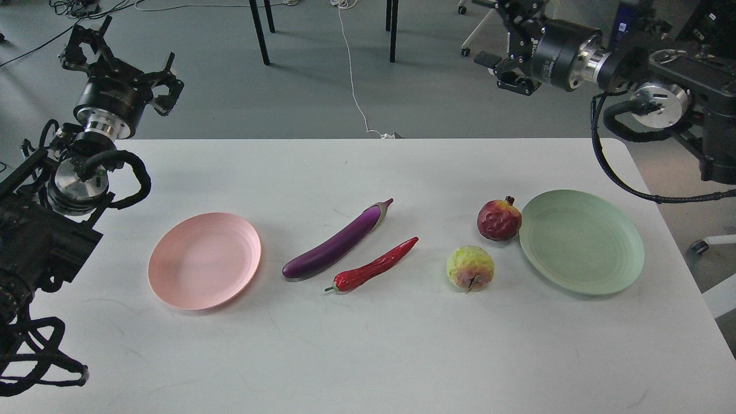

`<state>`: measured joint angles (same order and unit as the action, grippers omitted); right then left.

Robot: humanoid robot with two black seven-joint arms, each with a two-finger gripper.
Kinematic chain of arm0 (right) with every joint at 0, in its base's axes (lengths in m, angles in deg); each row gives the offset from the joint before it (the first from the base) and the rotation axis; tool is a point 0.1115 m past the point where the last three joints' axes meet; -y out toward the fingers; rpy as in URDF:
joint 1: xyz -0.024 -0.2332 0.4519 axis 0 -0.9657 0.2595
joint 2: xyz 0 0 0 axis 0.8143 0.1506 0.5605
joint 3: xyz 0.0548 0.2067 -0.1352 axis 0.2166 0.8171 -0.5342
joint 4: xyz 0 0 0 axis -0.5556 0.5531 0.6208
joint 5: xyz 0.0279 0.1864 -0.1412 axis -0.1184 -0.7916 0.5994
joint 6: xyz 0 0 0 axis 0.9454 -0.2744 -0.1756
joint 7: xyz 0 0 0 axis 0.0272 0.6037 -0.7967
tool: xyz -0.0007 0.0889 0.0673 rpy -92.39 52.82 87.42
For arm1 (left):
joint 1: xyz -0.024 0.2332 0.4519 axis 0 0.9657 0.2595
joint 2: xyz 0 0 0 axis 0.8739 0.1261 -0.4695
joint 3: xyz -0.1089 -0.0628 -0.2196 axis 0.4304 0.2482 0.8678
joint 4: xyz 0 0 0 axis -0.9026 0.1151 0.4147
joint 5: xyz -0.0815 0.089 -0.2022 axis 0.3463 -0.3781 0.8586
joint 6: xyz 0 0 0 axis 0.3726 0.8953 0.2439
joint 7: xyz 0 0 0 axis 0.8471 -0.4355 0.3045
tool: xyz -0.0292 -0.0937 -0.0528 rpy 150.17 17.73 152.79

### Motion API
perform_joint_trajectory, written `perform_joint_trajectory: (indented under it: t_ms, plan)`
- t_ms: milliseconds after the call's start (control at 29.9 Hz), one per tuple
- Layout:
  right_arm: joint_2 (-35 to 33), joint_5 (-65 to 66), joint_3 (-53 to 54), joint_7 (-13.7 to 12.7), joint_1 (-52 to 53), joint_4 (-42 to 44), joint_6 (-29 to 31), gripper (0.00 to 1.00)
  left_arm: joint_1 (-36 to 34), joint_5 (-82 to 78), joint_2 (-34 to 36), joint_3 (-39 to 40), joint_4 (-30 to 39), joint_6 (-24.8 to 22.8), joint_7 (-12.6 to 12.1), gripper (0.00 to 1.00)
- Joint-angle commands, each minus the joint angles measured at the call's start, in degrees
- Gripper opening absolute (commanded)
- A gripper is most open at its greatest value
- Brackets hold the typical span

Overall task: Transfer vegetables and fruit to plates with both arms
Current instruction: 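Move the right gripper forward toward the fig near the green plate, then lower the right gripper and grasp the yellow-green fig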

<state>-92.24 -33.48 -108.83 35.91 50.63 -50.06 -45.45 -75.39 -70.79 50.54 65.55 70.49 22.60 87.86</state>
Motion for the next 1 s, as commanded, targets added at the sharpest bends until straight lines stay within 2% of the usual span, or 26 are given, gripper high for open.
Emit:
perform_joint_trajectory:
  t_ms: [0, 134, 234, 334, 468, 668, 835, 969]
  plan:
    - [0.6, 5.83, -10.43, 0.08, 6.59, -7.54, -0.03, 0.99, -0.1, 0.16, 0.45, -0.01, 0.27, 0.11, 0.07, 0.98]
    - [0.25, 12.69, -21.06, 0.17, 12.05, -21.59, -0.03, 0.99, -0.01, 0.42, 1.07, 0.61, 0.62, 0.46, 0.42, 0.98]
    - [0.51, 20.59, -28.19, 0.17, 14.16, -27.16, -0.43, 0.99, -0.01, 0.42, 1.24, 0.7, 0.62, 0.38, 0.86, 0.98]
    - [1.3, 30.43, -31.19, 0.17, 13.99, -27.78, -2.36, 0.99, 0.08, 0.51, 1.33, 0.7, 0.54, 0.47, 2.09, 0.98]
    - [3.41, 36.96, -35.15, 0.17, 13.99, -27.7, -2.54, 0.99, 0.08, 0.42, 1.25, 0.61, 0.62, 0.38, 2.44, 0.98]
    - [6.48, 36.97, -36.39, 0.26, 12.42, -26.21, -3.07, 0.99, 0.08, 0.42, 0.98, 0.52, 0.62, 0.46, 2.44, 0.98]
    - [10.43, 37.06, -36.47, 0.26, 9.77, -23.39, -7.81, 0.98, 0.08, 0.25, 0.46, -0.09, 0.62, 0.64, 2.35, 0.98]
    - [13.07, 37.06, -36.56, 0.26, 9.6, -21.63, -7.9, 0.98, 0.08, 0.25, 0.45, -0.09, 0.62, 0.55, 2.09, 0.98]
